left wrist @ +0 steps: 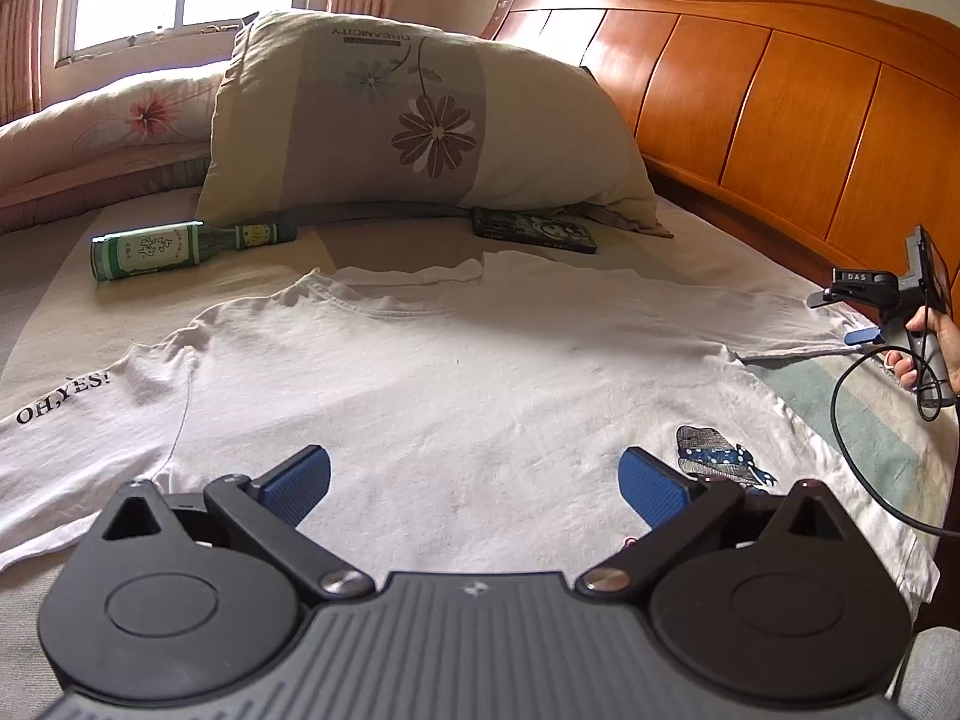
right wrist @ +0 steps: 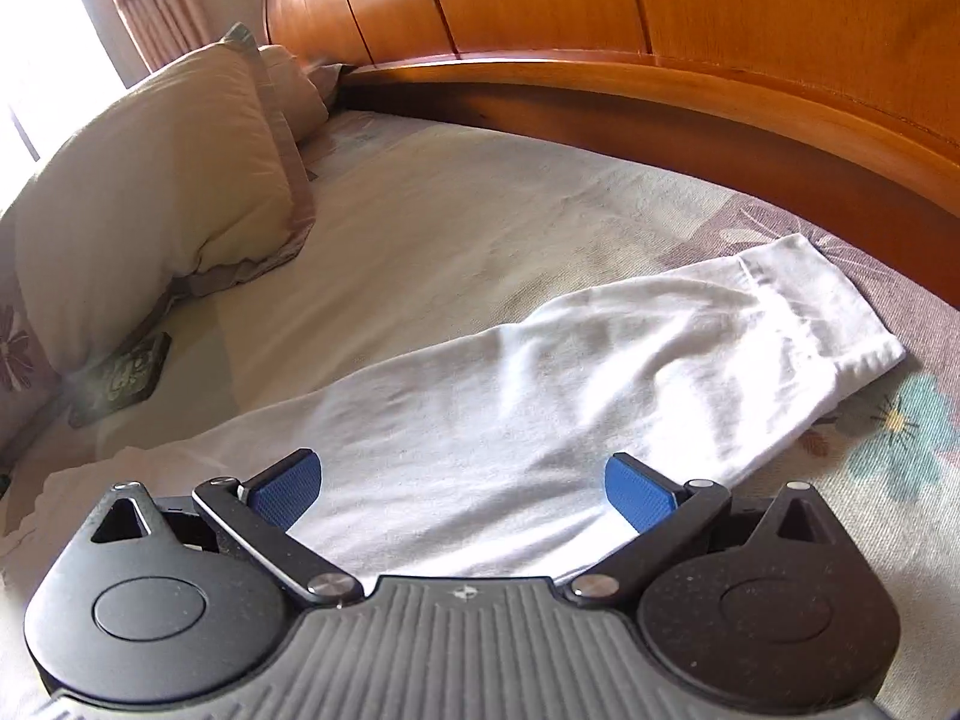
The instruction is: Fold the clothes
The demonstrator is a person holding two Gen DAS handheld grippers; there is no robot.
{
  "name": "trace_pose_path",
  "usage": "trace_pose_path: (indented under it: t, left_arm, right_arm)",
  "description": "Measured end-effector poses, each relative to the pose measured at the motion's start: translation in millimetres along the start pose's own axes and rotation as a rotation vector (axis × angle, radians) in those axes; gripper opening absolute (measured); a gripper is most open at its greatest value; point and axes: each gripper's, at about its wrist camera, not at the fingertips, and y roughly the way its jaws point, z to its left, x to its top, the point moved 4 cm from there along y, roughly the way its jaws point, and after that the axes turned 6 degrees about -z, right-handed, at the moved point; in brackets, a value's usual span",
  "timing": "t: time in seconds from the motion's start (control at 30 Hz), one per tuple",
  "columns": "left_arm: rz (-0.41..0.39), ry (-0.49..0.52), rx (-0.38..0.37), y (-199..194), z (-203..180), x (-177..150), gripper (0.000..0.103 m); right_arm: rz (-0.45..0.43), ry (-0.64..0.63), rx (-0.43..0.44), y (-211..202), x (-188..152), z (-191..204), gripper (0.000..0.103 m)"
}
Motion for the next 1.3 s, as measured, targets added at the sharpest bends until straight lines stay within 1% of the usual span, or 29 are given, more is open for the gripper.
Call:
trace_pose_path:
  t: [0.07, 0.13, 0.17, 0.33, 0.47, 0.57, 0.6, 0.7, 0.77, 0.83, 0.93, 1.0, 1.1, 1.2, 1.27, 1.3]
  left_arm:
    - [0.003, 0.009, 0.005, 4.1, -3.2, -0.6, 0.102]
    - [0.008, 0.017, 0.005, 8.4, -6.6, -1.3, 0.102]
    - [0.013, 0.024, 0.003, 11.5, -9.3, -2.3, 0.102]
    - [0.055, 0.083, 0.014, 24.0, -22.7, -10.6, 0.102]
    - [0.065, 0.106, 0.023, 22.3, -29.3, -13.1, 0.102]
    - [0.056, 0.106, 0.017, 15.7, -31.7, -11.1, 0.102]
    - [0.050, 0.103, 0.013, 12.8, -32.2, -10.3, 0.102]
    - [0.029, 0.090, -0.004, 2.0, -33.4, -8.9, 0.102]
    - [0.019, 0.089, -0.013, -5.2, -32.9, -9.4, 0.102]
    - [0.011, 0.089, -0.021, -12.8, -32.1, -10.3, 0.102]
    - [-0.011, 0.089, -0.015, -24.8, -24.7, -11.9, 0.102]
    - [-0.027, 0.085, -0.005, -32.3, -18.1, -12.9, 0.102]
    - [-0.054, 0.068, 0.020, -41.9, -4.3, -14.1, 0.102]
    - [-0.076, 0.050, 0.037, -43.5, 10.9, -18.4, 0.102]
    - [-0.063, 0.024, 0.029, -39.1, 19.9, -23.1, 0.102]
    - [-0.057, 0.012, 0.024, -37.0, 24.5, -25.4, 0.102]
  right_arm:
    - [-0.038, 0.025, -0.037, -6.8, 7.8, -8.9, 0.103]
    - [-0.059, 0.048, -0.009, -7.2, 16.6, -11.9, 0.103]
    - [-0.061, 0.043, -0.010, -5.7, 17.9, -12.6, 0.103]
    - [-0.055, -0.013, -0.050, 4.4, 18.6, -15.9, 0.103]
    - [-0.051, -0.058, -0.082, 12.5, 19.3, -18.6, 0.103]
    - [-0.013, -0.044, -0.145, -4.2, 18.3, -19.2, 0.103]
    - [-0.013, -0.036, -0.121, -14.4, 16.4, -14.7, 0.103]
    - [-0.019, -0.031, 0.007, -48.1, 3.3, 11.6, 0.103]
    - [0.027, -0.064, 0.104, -67.1, -21.9, 47.4, 0.103]
    - [0.065, -0.153, 0.177, -83.8, -55.6, 88.3, 0.103]
    - [0.083, -0.306, 0.278, -112.3, -107.2, 156.8, 0.103]
    - [0.083, -0.363, 0.326, -124.7, -135.9, 192.4, 0.103]
    - [0.120, -0.422, 0.348, -129.1, -181.4, 239.6, 0.103]
    - [0.143, -0.458, 0.351, -126.1, -219.3, 271.1, 0.103]
    - [0.150, -0.554, 0.309, -121.9, -243.4, 287.9, 0.103]
    - [0.122, -0.621, 0.282, -123.6, -252.7, 293.7, 0.103]
